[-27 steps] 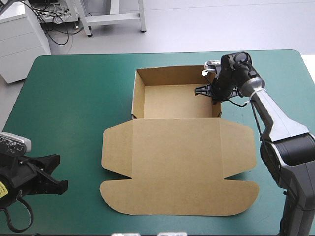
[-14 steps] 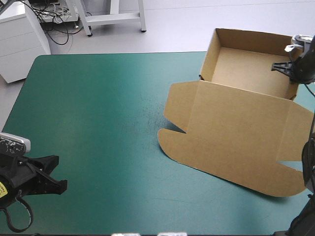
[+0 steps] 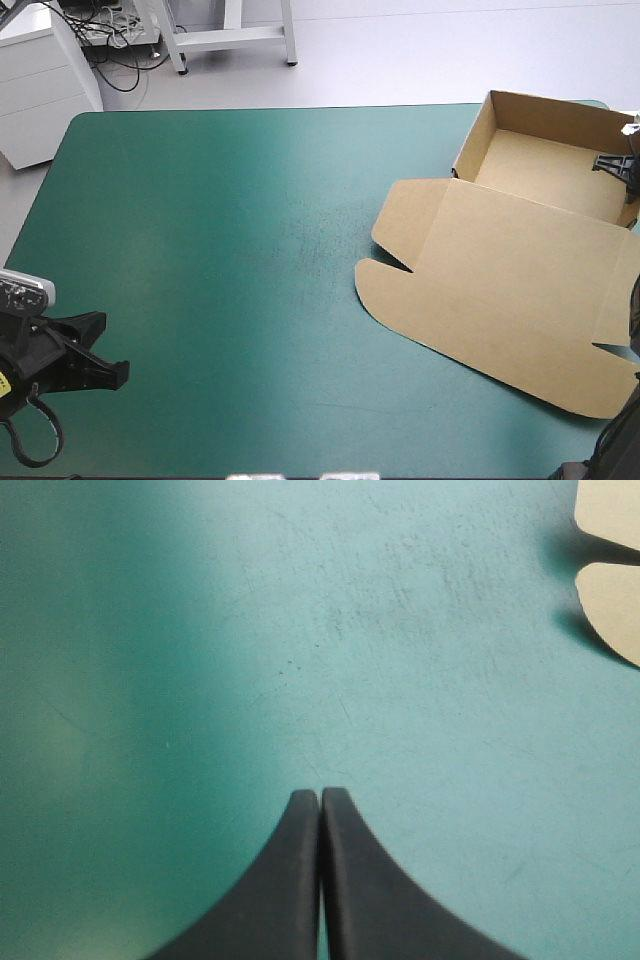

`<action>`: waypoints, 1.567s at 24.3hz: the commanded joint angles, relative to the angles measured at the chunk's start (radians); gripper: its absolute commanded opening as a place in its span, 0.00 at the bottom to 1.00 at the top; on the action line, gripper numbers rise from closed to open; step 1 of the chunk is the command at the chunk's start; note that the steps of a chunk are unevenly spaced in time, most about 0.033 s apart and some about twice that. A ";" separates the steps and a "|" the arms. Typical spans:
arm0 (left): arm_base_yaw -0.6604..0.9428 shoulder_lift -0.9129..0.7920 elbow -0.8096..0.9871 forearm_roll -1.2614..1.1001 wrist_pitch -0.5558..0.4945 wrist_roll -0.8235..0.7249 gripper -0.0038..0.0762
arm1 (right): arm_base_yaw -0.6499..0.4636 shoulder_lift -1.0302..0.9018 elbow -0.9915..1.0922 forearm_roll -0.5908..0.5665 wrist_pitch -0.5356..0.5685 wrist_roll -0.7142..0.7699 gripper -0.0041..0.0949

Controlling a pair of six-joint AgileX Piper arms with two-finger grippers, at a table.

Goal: Fold the box

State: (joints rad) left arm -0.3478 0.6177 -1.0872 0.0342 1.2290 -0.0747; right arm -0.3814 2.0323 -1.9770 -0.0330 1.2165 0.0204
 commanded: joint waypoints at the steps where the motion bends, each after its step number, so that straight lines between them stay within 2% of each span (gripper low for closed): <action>1: 0.003 0.006 -0.021 0.008 -0.058 -0.001 0.01 | -0.017 -0.027 -0.033 0.017 -0.037 -0.011 0.03; 6: 0.003 0.006 -0.021 0.010 -0.067 -0.001 0.01 | -0.017 0.006 -0.033 0.033 -0.040 -0.043 0.04; 9: 0.003 0.006 -0.021 0.010 -0.067 -0.001 0.01 | -0.021 0.007 -0.033 0.027 -0.033 -0.056 0.11; 10: 0.003 0.006 -0.021 0.010 -0.067 -0.001 0.01 | -0.026 0.007 -0.033 0.033 -0.026 -0.056 0.16; 12: 0.003 0.006 -0.021 0.006 -0.067 -0.001 0.01 | -0.045 0.007 -0.033 0.033 -0.001 -0.072 0.45; 13: 0.003 0.006 -0.021 0.006 -0.067 -0.001 0.01 | -0.052 0.007 -0.033 0.033 0.003 -0.082 0.54; 14: 0.003 0.006 -0.021 0.006 -0.065 -0.001 0.01 | -0.062 0.007 -0.033 0.033 0.018 -0.089 0.69; 16: 0.003 0.006 -0.021 0.006 -0.065 -0.004 0.01 | -0.075 0.007 -0.041 0.033 0.021 -0.104 0.74; 22: 0.003 0.006 -0.021 0.004 -0.075 -0.007 0.01 | -0.076 -0.067 -0.103 0.033 0.031 -0.109 0.72; 24: 0.003 0.006 -0.021 0.003 -0.075 -0.007 0.01 | -0.076 -0.118 -0.103 0.055 0.031 -0.109 0.71; 27: 0.003 0.006 -0.021 0.000 -0.075 -0.007 0.01 | -0.076 -0.197 -0.103 0.122 0.031 -0.131 0.65; 29: 0.003 0.006 -0.021 0.000 -0.075 -0.007 0.01 | -0.076 -0.239 -0.100 0.174 0.031 -0.143 0.52; 33: 0.003 0.006 -0.021 0.000 -0.075 -0.007 0.01 | -0.064 -0.332 -0.042 0.311 0.031 -0.205 0.09; 34: 0.003 0.006 -0.021 0.000 -0.075 -0.007 0.01 | -0.056 -0.362 -0.008 0.343 0.031 -0.230 0.02; 38: 0.003 0.006 -0.021 0.000 -0.078 -0.007 0.01 | 0.017 -0.490 0.162 0.383 0.018 -0.280 0.04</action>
State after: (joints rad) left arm -0.3478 0.6177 -1.0860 0.0403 1.2155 -0.0747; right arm -0.4080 1.6624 -1.8905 0.2984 1.2451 -0.2150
